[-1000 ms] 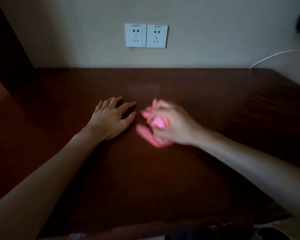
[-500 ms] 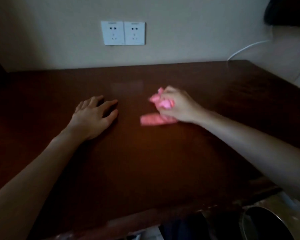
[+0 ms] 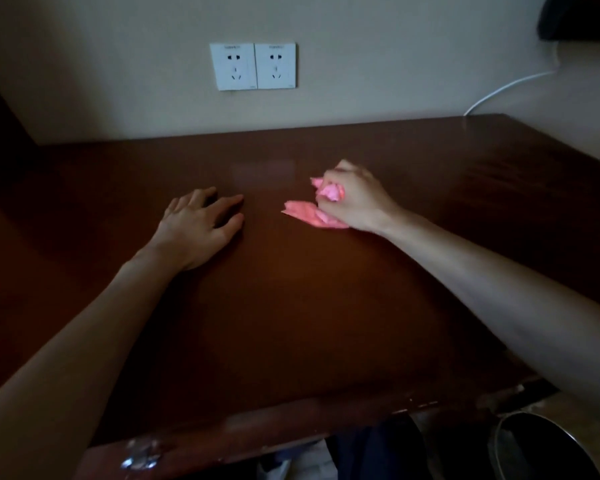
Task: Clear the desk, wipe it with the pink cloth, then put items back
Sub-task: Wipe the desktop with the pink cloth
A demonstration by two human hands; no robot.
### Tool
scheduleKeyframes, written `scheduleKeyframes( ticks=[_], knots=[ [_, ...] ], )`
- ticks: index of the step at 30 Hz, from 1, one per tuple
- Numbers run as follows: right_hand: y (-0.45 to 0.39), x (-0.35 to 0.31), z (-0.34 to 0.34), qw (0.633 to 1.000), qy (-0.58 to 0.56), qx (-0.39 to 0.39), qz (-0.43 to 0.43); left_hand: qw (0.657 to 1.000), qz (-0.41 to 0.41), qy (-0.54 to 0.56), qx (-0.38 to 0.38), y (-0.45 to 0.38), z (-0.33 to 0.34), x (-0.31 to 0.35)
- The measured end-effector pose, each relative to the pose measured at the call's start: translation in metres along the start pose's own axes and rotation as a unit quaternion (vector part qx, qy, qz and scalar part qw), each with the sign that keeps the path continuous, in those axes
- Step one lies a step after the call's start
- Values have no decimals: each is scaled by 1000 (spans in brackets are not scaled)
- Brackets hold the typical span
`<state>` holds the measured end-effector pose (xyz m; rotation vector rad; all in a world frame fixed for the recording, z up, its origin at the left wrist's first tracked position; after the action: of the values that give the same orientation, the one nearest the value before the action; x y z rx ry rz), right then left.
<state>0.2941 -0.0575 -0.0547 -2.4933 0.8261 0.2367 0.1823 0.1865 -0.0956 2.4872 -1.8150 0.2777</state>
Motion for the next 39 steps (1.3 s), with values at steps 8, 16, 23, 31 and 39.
scheduleKeyframes(
  ticks=[8, 16, 23, 31, 39],
  knots=[
    [44, 10, -29, 998, -38, -25, -32, 1000, -2, -6, -3, 3, -4, 6],
    [112, -81, -21, 959, -134, -123, -216, 998, -30, -32, 42, -70, -18, 33],
    [-45, 101, -1, 998, -42, 14, -45, 999, -47, 16, 4, -124, 16, 42],
    [-212, 93, 82, 999, 22, -37, 2, 999, -45, 0, -5, -128, 23, 42],
    [-231, 140, 69, 992, 74, 26, 98, 998, -57, 9, 1, -127, 20, 42]
  ],
)
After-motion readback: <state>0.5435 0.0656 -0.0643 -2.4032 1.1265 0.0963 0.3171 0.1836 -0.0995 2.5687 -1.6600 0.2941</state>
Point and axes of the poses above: each hand's wrist, its own y-axis away from the middle knuckle, its own z-axis out of the palm, x = y × z, the point moved 6 cm from there along -y, towards the middle knuckle, and after that the axes turned 7 degrees about -z, right-handed, at the moved point
